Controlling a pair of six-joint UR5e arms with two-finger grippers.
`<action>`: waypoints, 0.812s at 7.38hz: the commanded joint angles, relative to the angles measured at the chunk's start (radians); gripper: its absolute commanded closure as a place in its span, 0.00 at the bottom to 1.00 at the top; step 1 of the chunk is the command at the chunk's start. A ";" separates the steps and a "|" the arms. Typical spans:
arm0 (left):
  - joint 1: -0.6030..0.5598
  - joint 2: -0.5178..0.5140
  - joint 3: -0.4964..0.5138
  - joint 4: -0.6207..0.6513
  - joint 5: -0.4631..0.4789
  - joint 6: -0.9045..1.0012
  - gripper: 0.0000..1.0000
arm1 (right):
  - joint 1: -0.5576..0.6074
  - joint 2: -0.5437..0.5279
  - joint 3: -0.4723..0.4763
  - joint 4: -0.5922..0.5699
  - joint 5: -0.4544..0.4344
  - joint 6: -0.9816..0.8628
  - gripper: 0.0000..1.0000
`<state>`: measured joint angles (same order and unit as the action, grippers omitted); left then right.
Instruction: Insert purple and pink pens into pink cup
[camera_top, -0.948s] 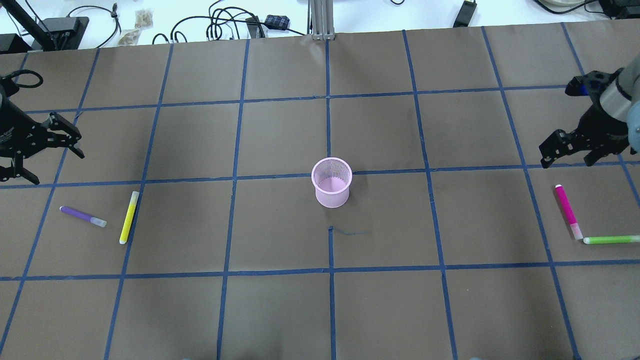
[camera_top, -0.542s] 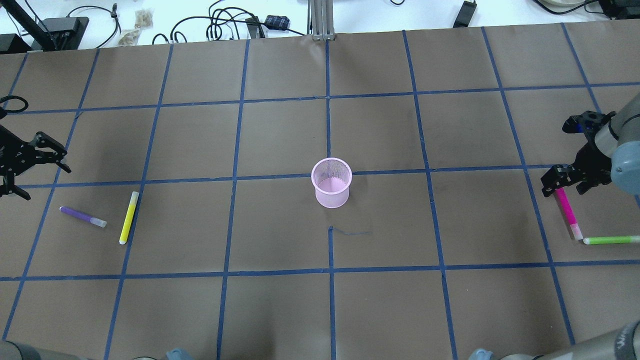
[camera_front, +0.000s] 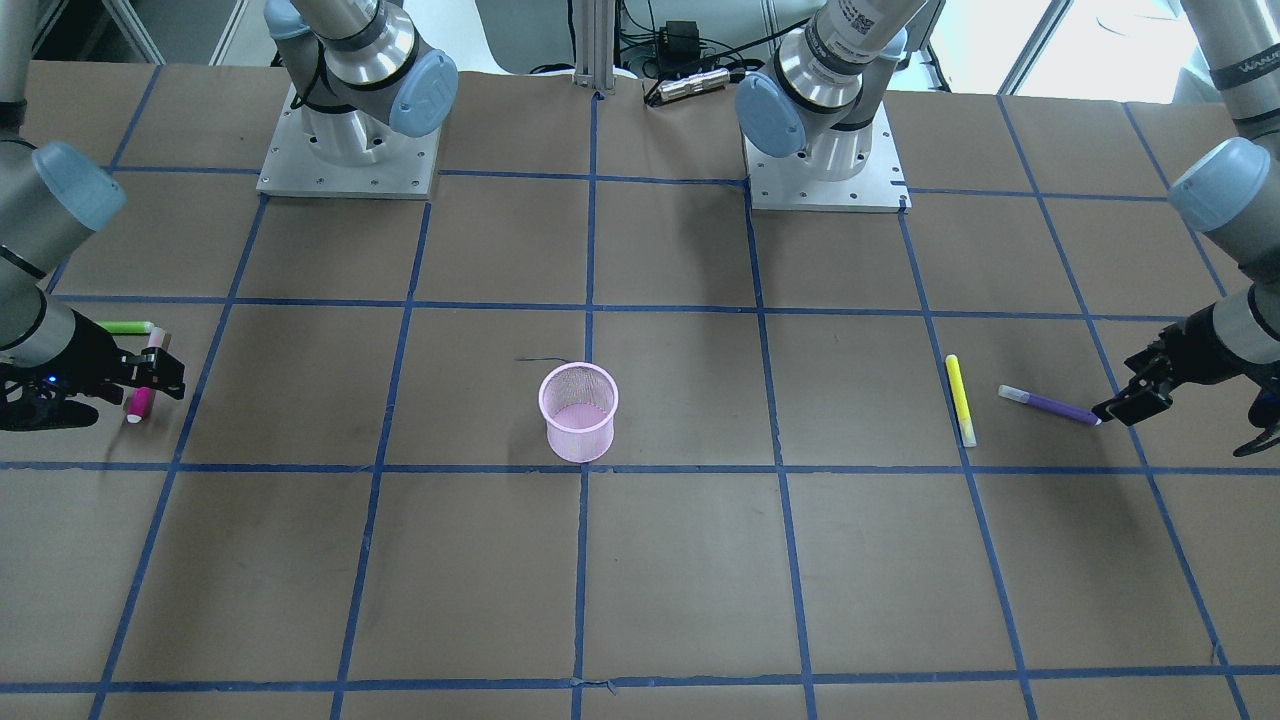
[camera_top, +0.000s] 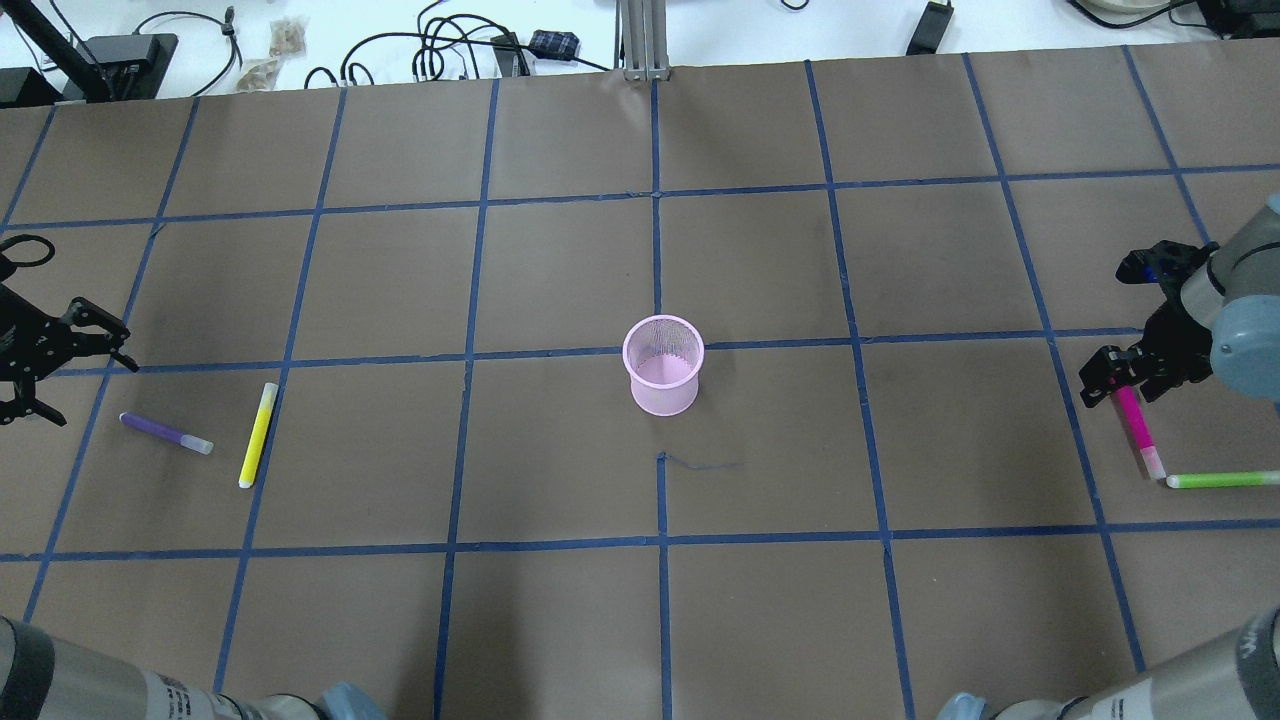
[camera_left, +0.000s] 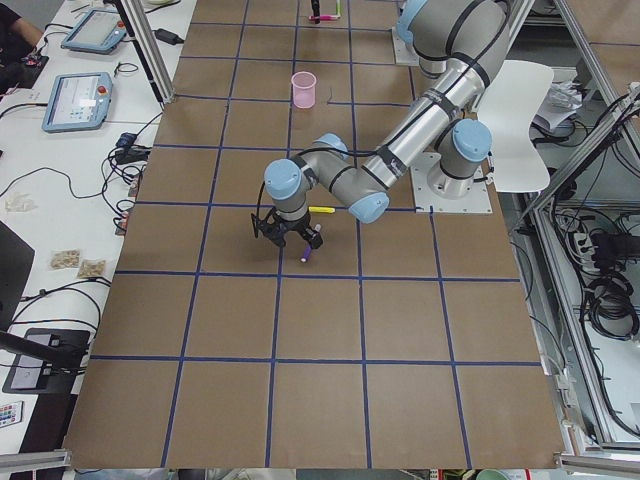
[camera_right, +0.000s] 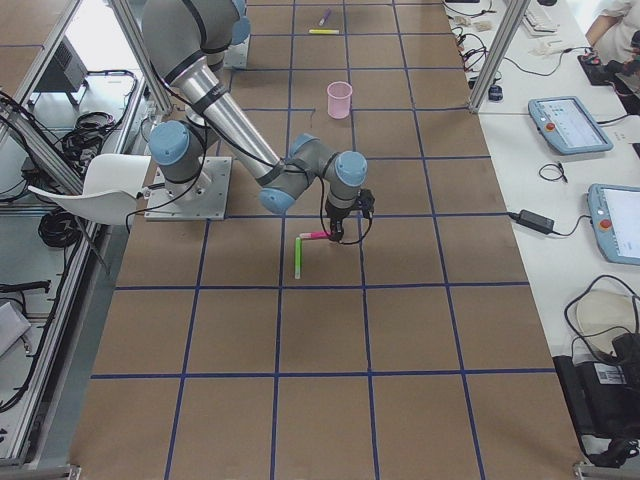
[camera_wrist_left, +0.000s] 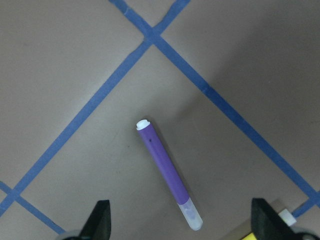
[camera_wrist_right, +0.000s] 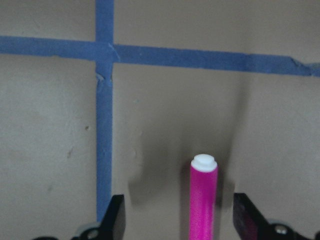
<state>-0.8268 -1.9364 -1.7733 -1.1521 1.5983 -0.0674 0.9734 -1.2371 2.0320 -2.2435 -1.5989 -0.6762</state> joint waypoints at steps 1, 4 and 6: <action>0.020 -0.054 0.000 0.038 -0.004 -0.015 0.10 | -0.001 0.004 -0.006 -0.001 -0.003 -0.002 0.53; 0.018 -0.116 0.002 0.114 -0.011 -0.037 0.24 | -0.001 0.004 -0.009 -0.011 -0.012 0.000 1.00; 0.017 -0.121 0.002 0.114 -0.012 -0.077 0.52 | 0.001 -0.010 -0.015 -0.004 -0.032 0.027 1.00</action>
<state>-0.8092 -2.0519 -1.7726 -1.0417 1.5872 -0.1236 0.9727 -1.2370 2.0198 -2.2510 -1.6215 -0.6679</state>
